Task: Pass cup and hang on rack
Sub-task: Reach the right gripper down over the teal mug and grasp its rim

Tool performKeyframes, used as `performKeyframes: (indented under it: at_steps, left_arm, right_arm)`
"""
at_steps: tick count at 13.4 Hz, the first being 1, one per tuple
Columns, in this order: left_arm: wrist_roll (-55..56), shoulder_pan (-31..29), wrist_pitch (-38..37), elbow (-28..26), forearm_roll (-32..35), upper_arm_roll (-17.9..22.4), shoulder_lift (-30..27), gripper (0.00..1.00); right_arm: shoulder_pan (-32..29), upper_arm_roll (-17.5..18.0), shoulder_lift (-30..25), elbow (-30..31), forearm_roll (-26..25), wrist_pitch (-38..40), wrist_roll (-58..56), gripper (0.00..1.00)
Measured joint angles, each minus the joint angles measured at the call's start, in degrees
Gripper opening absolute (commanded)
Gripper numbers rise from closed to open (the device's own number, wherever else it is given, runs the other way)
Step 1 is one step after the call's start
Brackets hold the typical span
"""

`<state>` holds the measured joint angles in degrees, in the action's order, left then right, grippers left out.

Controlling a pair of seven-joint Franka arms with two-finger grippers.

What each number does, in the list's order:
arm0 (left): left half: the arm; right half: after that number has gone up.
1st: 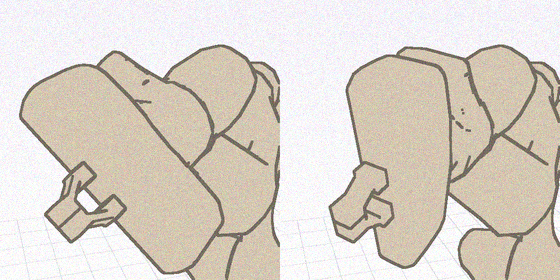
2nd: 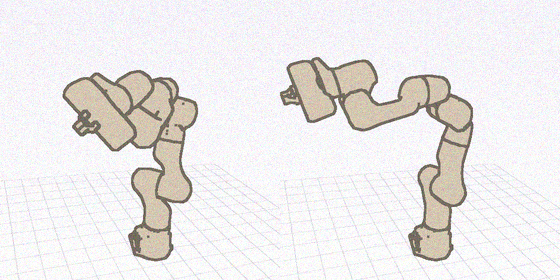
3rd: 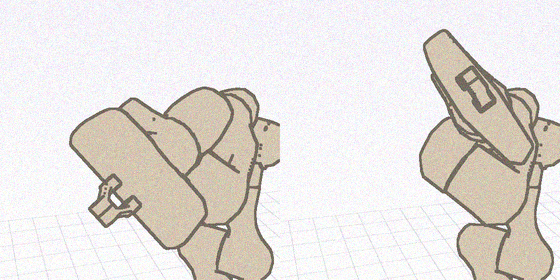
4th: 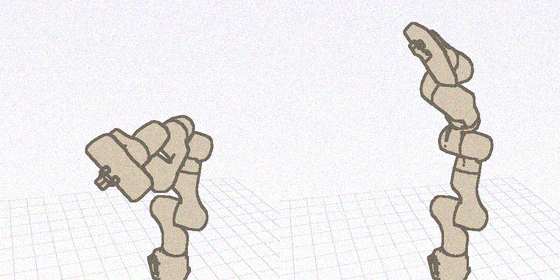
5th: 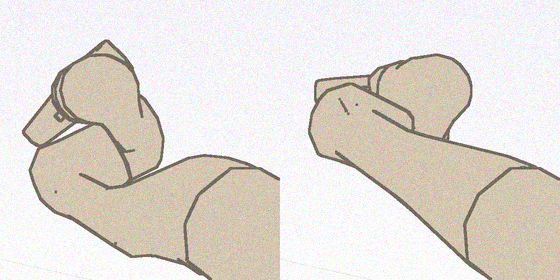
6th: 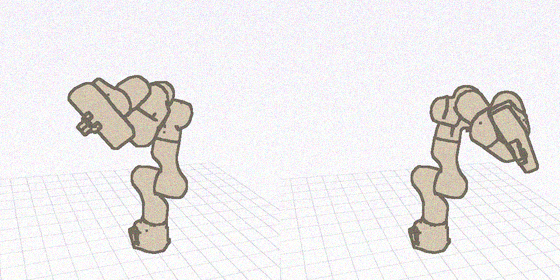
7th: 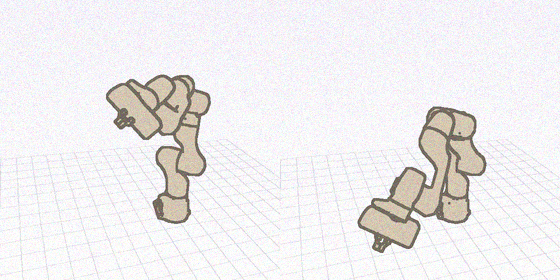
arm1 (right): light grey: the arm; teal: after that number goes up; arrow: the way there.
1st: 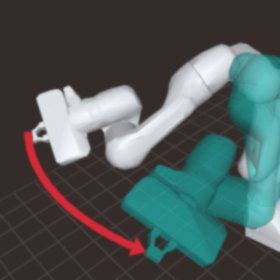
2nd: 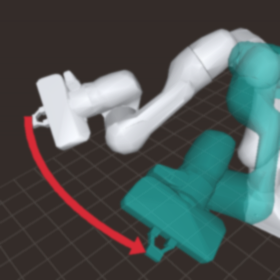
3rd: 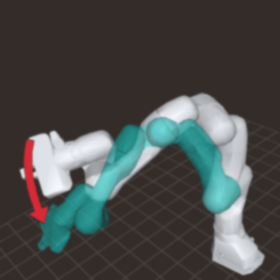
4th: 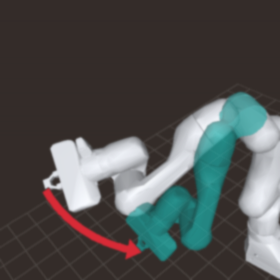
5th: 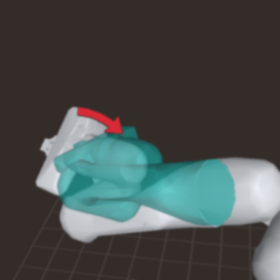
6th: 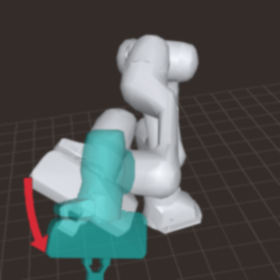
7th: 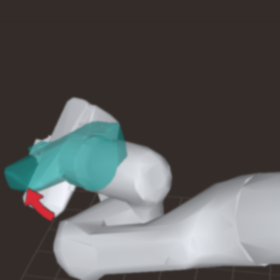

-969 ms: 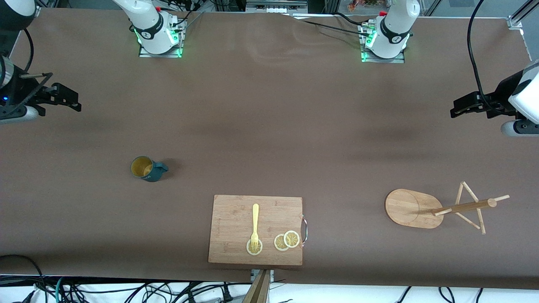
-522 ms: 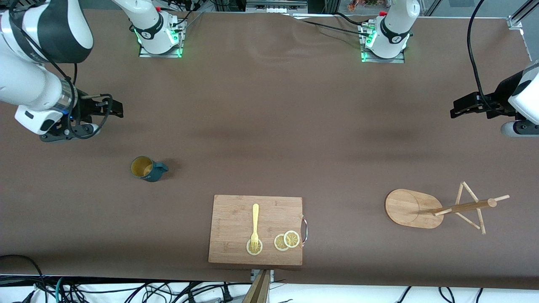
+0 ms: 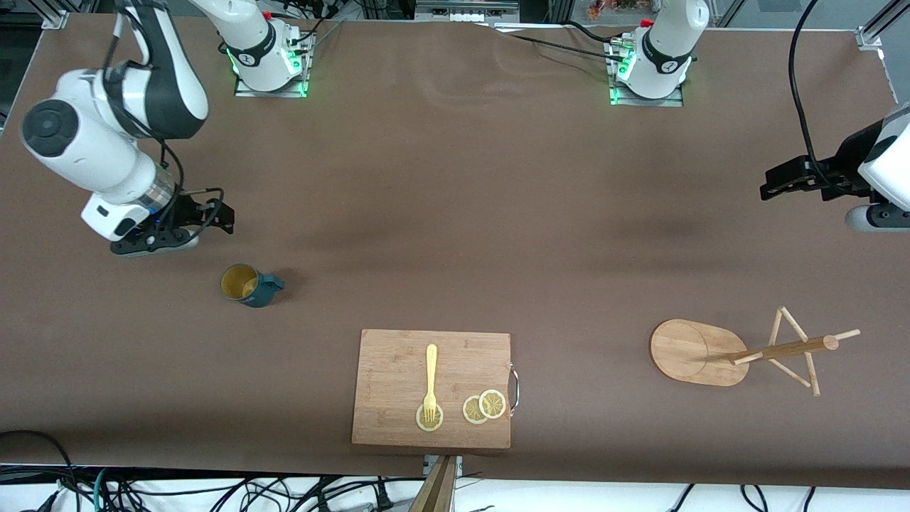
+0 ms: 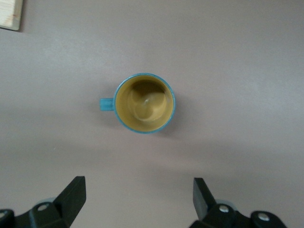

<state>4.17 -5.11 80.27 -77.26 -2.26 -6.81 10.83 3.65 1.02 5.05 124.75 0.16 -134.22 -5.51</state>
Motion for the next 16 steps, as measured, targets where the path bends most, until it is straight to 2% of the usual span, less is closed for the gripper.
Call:
performKeyframes:
  at_steps: [4, 8, 10, 11, 12, 14, 15, 16]
  left_arm:
    - [0.0, 0.0, 0.0, 0.0, 0.0, 0.0, 0.1, 1.0]
    - [0.0, 0.0, 0.0, 0.1, 0.0, 0.0, 0.1, 1.0]
    - [0.0, 0.0, 0.0, 0.1, 0.0, 0.0, 0.1, 1.0]
    - [0.0, 0.0, 0.0, 0.2, 0.0, 0.0, 0.1, 1.0]
    - [0.0, 0.0, 0.0, 0.2, 0.0, 0.0, 0.1, 1.0]
    - [0.0, 0.0, 0.0, 0.2, 0.0, 0.0, 0.2, 1.0]
    - [0.0, 0.0, 0.0, 0.2, 0.0, 0.0, 0.2, 1.0]
    - [0.0, 0.0, 0.0, 0.2, 0.0, 0.0, 0.2, 1.0]
  right_arm:
    - [-0.6, -0.3, 3.0, 1.7, 0.0, -11.6, 0.0, 1.0]
    - [-1.7, -0.4, 10.6, 1.0, 0.0, -21.1, -0.1, 0.98]
    - [-2.1, -0.4, 13.4, 0.2, 0.0, -22.7, -0.1, 0.72]
    - [-2.3, -0.4, 14.6, -0.4, 0.0, -24.1, -0.1, 0.48]
    - [-2.4, -0.4, 15.6, -0.9, 0.0, -25.3, -0.1, 0.32]
    - [-2.5, -0.4, 17.5, -1.6, 0.0, -26.3, -0.1, 0.08]
    - [-2.5, -0.4, 18.3, -1.7, 0.0, -26.6, -0.6, 0.0]
    - [-2.5, -0.4, 19.0, -1.7, 0.0, -26.8, -1.6, 0.0]
